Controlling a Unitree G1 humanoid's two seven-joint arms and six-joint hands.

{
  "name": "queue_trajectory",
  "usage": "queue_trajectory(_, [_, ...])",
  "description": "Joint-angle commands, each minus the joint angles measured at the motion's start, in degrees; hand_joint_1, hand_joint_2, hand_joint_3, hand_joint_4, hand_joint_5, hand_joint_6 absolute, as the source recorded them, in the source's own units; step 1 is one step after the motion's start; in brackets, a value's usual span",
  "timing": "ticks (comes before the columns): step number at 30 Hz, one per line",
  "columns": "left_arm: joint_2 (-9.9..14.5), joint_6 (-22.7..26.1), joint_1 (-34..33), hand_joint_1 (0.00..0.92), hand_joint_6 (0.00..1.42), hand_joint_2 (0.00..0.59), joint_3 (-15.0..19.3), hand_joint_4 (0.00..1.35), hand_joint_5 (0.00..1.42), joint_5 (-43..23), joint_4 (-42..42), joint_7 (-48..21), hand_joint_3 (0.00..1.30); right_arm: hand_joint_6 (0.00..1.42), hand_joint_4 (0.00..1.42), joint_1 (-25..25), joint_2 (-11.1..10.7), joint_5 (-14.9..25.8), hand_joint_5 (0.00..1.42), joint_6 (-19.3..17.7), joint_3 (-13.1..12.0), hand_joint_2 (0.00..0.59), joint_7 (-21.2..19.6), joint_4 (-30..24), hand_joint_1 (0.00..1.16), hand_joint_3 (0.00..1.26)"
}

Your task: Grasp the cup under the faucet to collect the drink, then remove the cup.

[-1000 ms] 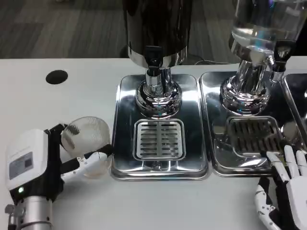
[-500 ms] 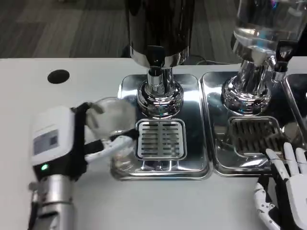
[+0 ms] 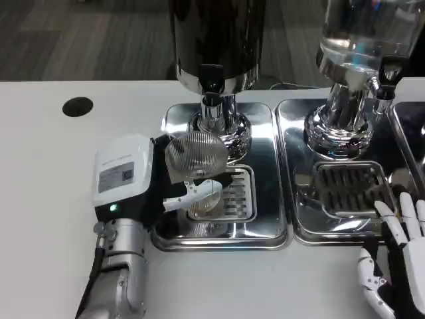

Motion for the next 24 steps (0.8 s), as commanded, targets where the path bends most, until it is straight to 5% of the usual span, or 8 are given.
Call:
queue_trajectory(1, [-0.17, 0.14, -0.96, 0.338, 1.33, 0.1, -1.05, 0.72, 1.01, 0.52, 2.68, 1.24, 0.67, 0.01, 0.0, 0.43, -0.09, 0.53, 0.0, -0.74, -0.81, 0.528, -0.36, -0.36, 0.0, 0.18])
queue_trajectory(7, [-0.14, -0.49, -1.91, 0.243, 1.19, 0.113, -1.56, 0.62, 0.92, -0.2, 3.95, 1.54, 0.6, 0.0, 0.0, 0.33, -0.07, 0.56, 0.0, -0.93, -1.08, 0.528, -0.24, -0.45, 0.0, 0.18])
queue_trajectory(10, [0.49, -1.28, -1.79, 0.16, 0.86, 0.079, -1.55, 0.41, 0.72, -0.94, 4.31, 0.31, 0.46, 0.0, 0.0, 0.22, -0.01, 0.73, 0.0, -1.0, -1.13, 0.528, -0.22, -0.1, 0.0, 0.18])
queue_trajectory(13, [1.52, -2.02, -0.97, 0.108, 0.71, 0.06, -1.42, 0.3, 0.62, -1.14, 3.66, -0.32, 0.36, 0.0, 0.0, 0.2, -0.01, 0.84, 0.0, -1.02, -1.18, 0.528, -0.29, 0.21, 0.0, 0.18])
queue_trajectory(24, [3.22, -4.0, 0.36, 0.073, 0.51, 0.058, -1.02, 0.15, 0.52, -3.31, 2.94, -1.83, 0.19, 0.0, 0.0, -0.32, 0.36, 0.66, 0.0, -0.99, -0.54, 0.528, 0.08, 0.31, 0.0, 0.19])
